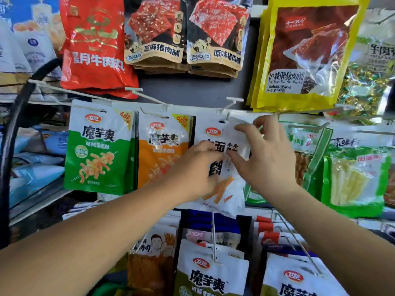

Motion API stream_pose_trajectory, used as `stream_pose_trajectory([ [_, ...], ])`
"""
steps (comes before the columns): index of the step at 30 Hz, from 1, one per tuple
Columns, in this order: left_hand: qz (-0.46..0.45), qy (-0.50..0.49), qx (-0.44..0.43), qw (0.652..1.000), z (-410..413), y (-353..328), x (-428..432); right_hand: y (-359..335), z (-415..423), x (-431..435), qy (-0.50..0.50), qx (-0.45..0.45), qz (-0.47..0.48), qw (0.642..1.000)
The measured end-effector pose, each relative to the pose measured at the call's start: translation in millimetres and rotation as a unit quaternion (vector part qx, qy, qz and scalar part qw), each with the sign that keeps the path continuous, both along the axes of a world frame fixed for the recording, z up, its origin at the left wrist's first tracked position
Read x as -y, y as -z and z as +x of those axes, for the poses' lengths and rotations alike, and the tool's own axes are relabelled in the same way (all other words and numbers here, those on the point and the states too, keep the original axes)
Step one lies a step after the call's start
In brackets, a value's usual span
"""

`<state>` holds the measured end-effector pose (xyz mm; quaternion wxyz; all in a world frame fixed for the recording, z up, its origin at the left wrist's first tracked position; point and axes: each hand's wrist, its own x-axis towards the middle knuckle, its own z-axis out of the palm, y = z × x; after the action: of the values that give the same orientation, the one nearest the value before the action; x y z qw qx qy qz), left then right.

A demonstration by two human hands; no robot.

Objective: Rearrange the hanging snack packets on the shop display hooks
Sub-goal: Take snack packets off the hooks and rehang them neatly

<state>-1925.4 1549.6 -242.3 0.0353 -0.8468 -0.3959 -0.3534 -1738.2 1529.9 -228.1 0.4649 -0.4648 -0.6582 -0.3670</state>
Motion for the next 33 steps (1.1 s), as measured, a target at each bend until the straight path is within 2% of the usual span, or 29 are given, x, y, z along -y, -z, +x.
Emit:
stream_pose_trajectory([
  [2,0.023,-0.03,-0.031,0.999,3.9,8.6,-6.1,8.4,10.4,-6.8,0.02,-0.002,-0.034,0.999],
  [4,0.035,-0.057,-0.054,0.996,7.2,14.8,-9.0,14.8,16.1,-12.7,0.025,-0.02,-0.168,0.985],
  [6,0.052,-0.059,-0.068,0.995,9.5,20.3,-14.3,21.1,17.7,-19.7,0.021,-0.03,-0.31,0.95],
  [7,0.059,-0.057,-0.072,0.994,10.0,23.1,-18.5,23.9,18.0,-24.3,0.02,-0.029,-0.336,0.941],
  [13,0.064,-0.016,-0.027,0.997,6.0,39.2,-33.1,35.4,24.3,-40.3,-0.011,-0.048,-0.323,0.945],
  [15,0.047,0.003,-0.001,0.999,2.1,45.8,-29.3,43.5,26.0,-35.9,-0.01,-0.054,-0.274,0.96],
  [19,-0.042,0.025,0.064,0.997,-5.1,61.2,-11.3,60.2,26.9,-16.1,-0.002,-0.058,-0.168,0.984],
  [23,-0.123,0.034,0.131,0.983,-8.0,78.6,15.5,72.2,12.4,14.1,-0.082,-0.054,-0.279,0.955],
  [28,-0.193,0.043,0.159,0.967,-13.6,113.7,46.3,107.5,-3.8,43.9,-0.125,-0.062,-0.406,0.903],
  [30,-0.173,0.018,0.189,0.966,-17.9,136.6,54.2,133.5,-0.7,51.5,-0.114,-0.093,-0.411,0.9],
  [33,-0.087,-0.035,0.259,0.961,-28.0,171.4,56.7,179.3,8.9,56.0,-0.097,-0.157,-0.378,0.907],
])
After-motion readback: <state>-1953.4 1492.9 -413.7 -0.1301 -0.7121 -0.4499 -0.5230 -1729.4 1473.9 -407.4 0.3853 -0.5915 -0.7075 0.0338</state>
